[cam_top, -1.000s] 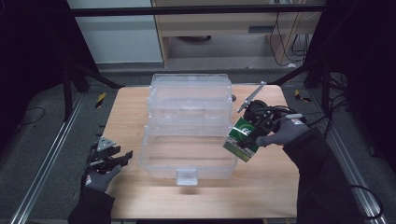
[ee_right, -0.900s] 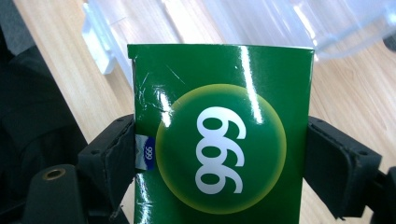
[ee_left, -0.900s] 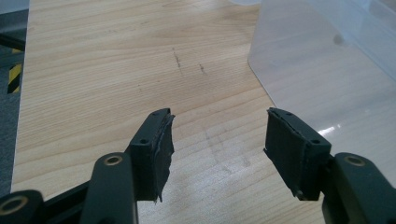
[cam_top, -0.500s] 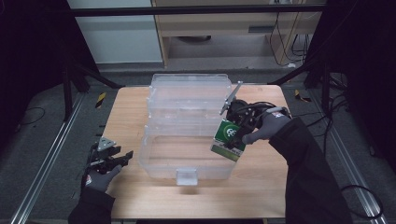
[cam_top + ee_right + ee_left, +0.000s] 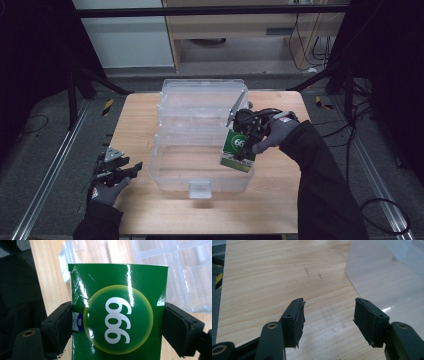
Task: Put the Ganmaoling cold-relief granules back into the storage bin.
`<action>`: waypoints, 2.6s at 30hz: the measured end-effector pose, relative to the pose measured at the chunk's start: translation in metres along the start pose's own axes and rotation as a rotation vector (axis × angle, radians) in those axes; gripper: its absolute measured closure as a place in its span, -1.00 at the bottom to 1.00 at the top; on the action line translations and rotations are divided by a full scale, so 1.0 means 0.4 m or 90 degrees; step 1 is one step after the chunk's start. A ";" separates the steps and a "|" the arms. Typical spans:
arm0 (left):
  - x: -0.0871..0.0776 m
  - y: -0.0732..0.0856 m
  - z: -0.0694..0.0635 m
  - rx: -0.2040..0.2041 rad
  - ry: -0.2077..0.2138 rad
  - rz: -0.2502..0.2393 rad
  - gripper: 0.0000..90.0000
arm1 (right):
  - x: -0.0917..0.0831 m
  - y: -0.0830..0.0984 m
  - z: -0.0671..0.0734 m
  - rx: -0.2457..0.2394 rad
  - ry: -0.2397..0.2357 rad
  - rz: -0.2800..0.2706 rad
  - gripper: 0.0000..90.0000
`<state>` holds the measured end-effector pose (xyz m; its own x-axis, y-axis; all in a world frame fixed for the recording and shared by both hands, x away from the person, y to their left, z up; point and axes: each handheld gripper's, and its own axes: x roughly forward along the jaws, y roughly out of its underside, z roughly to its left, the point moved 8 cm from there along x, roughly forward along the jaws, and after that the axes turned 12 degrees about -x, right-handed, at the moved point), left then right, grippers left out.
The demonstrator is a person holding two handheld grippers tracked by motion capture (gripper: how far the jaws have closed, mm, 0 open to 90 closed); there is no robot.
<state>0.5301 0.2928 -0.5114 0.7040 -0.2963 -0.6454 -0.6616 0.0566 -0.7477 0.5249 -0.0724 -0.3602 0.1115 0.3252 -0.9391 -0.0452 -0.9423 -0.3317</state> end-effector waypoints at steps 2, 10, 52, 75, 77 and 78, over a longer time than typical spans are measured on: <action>0.001 0.000 0.000 0.002 0.000 0.000 -0.10 | 0.005 0.000 0.001 -0.012 -0.006 0.001 -0.60; 0.001 0.002 0.001 0.001 0.000 0.003 -0.10 | 0.035 0.002 0.002 -0.044 -0.013 0.025 -0.60; 0.006 0.005 -0.002 0.004 0.004 0.005 -0.11 | 0.136 0.016 -0.001 -0.153 -0.029 0.084 -0.59; 0.012 0.010 -0.004 0.011 0.004 0.016 -0.11 | 0.131 0.013 -0.001 -0.166 -0.007 0.080 -0.59; 0.012 0.011 -0.004 0.011 0.004 0.017 -0.11 | 0.131 0.017 0.004 -0.168 -0.009 0.084 -0.58; 0.012 0.011 -0.004 0.011 0.003 0.017 -0.11 | 0.130 0.018 0.004 -0.169 -0.009 0.087 -0.58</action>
<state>0.5304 0.2901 -0.5176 0.6850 -0.2995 -0.6642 -0.6755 0.0806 -0.7330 0.5288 -0.0622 -0.4118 0.1078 0.1936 -0.9751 0.2020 -0.9647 -0.1692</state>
